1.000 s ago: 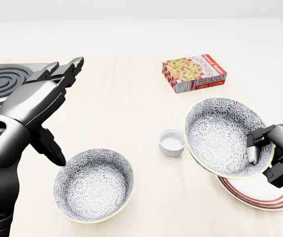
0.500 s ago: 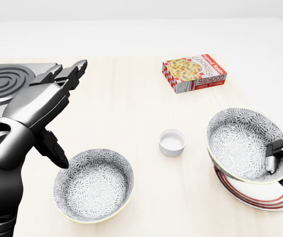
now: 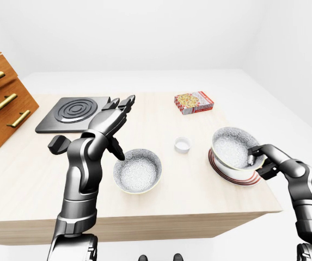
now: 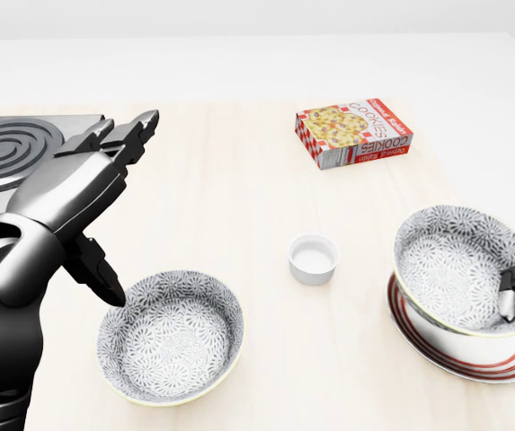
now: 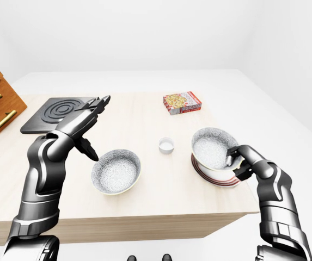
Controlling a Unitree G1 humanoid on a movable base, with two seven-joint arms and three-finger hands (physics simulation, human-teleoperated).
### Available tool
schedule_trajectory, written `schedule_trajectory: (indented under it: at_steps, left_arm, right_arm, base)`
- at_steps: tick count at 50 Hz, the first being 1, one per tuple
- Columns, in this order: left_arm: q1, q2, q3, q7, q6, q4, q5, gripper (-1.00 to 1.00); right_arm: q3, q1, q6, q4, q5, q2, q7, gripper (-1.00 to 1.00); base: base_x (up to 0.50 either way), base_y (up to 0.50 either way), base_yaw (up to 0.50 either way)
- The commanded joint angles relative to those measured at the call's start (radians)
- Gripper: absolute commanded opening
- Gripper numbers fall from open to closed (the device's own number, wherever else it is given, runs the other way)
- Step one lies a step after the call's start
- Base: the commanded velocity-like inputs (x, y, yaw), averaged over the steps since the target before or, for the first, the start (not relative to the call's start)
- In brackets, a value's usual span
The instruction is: Pick the akita bowl from table center and place it on the plate.
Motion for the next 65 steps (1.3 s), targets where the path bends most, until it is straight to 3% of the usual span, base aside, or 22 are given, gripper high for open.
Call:
schedule_trajectory:
  at_steps: [1, 9, 11, 13, 14, 15, 18, 33, 39, 47, 54, 65]
  left_arm:
    - [0.001, -0.001, -0.001, 0.003, 0.000, 0.006, 0.001, 1.00]
    - [0.013, -0.003, -0.002, 0.003, 0.000, -0.003, 0.003, 1.00]
    - [0.016, -0.005, -0.002, 0.002, 0.000, -0.007, 0.003, 1.00]
    - [0.017, -0.005, -0.002, 0.003, 0.000, -0.007, 0.004, 1.00]
    - [0.017, -0.005, -0.002, 0.003, 0.000, -0.007, 0.004, 1.00]
    - [0.021, -0.006, -0.003, 0.003, 0.000, -0.009, 0.004, 1.00]
    - [0.025, -0.008, -0.003, 0.003, 0.000, -0.012, 0.004, 1.00]
    - [0.017, -0.004, 0.000, 0.011, 0.000, 0.008, -0.003, 1.00]
    - [0.009, 0.002, 0.005, 0.016, 0.000, 0.021, -0.015, 1.00]
    - [0.020, 0.000, 0.018, 0.039, 0.000, 0.016, -0.055, 1.00]
    - [0.068, -0.038, 0.014, 0.092, 0.000, -0.040, -0.125, 1.00]
    - [0.151, -0.097, -0.006, 0.154, 0.000, -0.221, -0.229, 1.00]
  right_arm:
    - [-0.007, -0.010, -0.003, 0.044, 0.127, -0.013, -0.047, -1.00]
    - [-0.006, -0.004, -0.001, 0.044, 0.116, -0.015, -0.051, -1.00]
    - [-0.004, 0.000, 0.004, 0.035, 0.107, -0.015, -0.045, -0.56]
    - [-0.006, -0.001, 0.006, 0.031, 0.104, -0.014, -0.045, 0.07]
    - [-0.006, -0.001, 0.006, 0.030, 0.104, -0.014, -0.045, 0.07]
    - [-0.006, -0.001, 0.009, 0.028, 0.100, -0.013, -0.047, 0.54]
    - [-0.003, -0.001, 0.014, 0.025, 0.088, -0.010, -0.047, 1.00]
    - [-0.025, 0.033, 0.013, -0.014, 0.076, -0.017, -0.017, 1.00]
    - [-0.052, 0.070, 0.037, -0.125, 0.084, 0.002, 0.030, 1.00]
    - [-0.125, 0.164, 0.037, -0.550, 0.194, 0.129, 0.176, 1.00]
    - [-0.152, 0.197, 0.037, -0.816, 0.325, 0.236, 0.166, 1.00]
    - [-0.018, 0.130, 0.037, -0.934, 0.418, 0.328, 0.040, 1.00]
  base:
    - [0.00, 0.00, 0.00]
    - [0.00, 0.00, 0.00]
    - [0.00, 0.00, 0.00]
    - [0.00, 0.00, 0.00]
    - [0.00, 0.00, 0.00]
    - [0.00, 0.00, 0.00]
    - [0.00, 0.00, 0.00]
    - [0.00, 0.00, 0.00]
    - [0.00, 0.00, 0.00]
    - [0.00, 0.00, 0.00]
    - [0.00, 0.00, 0.00]
    - [0.00, 0.00, 0.00]
